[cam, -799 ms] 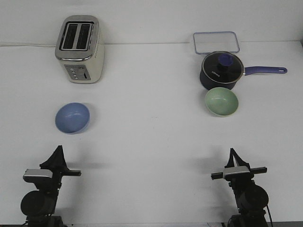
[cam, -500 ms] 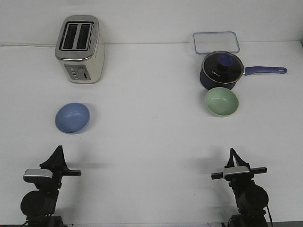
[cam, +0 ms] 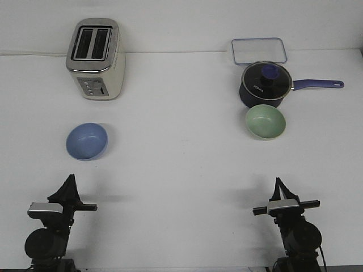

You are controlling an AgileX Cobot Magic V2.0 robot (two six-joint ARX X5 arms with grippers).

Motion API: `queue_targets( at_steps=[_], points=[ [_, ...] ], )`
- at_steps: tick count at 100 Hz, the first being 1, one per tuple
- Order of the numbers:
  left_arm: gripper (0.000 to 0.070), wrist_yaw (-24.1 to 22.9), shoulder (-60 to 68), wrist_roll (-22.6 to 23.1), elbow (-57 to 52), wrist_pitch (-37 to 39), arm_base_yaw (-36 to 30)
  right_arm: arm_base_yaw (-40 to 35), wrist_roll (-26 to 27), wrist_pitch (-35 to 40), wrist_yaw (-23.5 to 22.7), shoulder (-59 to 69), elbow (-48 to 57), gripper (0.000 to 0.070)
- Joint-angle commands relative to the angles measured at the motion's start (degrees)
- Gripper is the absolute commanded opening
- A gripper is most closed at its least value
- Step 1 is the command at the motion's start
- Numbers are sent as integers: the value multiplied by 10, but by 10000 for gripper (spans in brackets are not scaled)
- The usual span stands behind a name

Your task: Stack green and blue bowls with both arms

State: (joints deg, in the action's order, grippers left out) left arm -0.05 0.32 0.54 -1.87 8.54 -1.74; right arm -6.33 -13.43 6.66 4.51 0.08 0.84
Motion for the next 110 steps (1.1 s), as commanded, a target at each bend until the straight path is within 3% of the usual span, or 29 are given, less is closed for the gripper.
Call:
queue_targets(
  at_steps=[1,18,32,47,84,90,97,101,104,110],
  points=[
    [15,0,-1,-1,11,5,0,-1,5,-7,0,0,-1,3],
    [15,0,-1,-1,11,5,0,-1,43,-8,-5,0,-1,3],
    [15,0,-1,-1,11,5,0,-1,129,-8,-4,0,-1,3],
    [15,0,-1,-1,11,5,0,-1,259,-10,0,0,1,3],
    [15,0,-1,-1,11,5,0,0,330,110,4,66,179,9],
    [15,0,-1,-1,11,5,0,0,330,119,-1,102,218,98],
    [15,0,-1,-1,11,5,0,0,332,132,0,151,267,377],
    [15,0,-1,-1,11,5,0,0,332,142,0,181,296,495],
    [15,0,-1,-1,11,5,0,0,332,150,0,204,318,532],
    [15,0,-1,-1,11,5,0,0,331,167,-1,253,363,538]
  ],
)
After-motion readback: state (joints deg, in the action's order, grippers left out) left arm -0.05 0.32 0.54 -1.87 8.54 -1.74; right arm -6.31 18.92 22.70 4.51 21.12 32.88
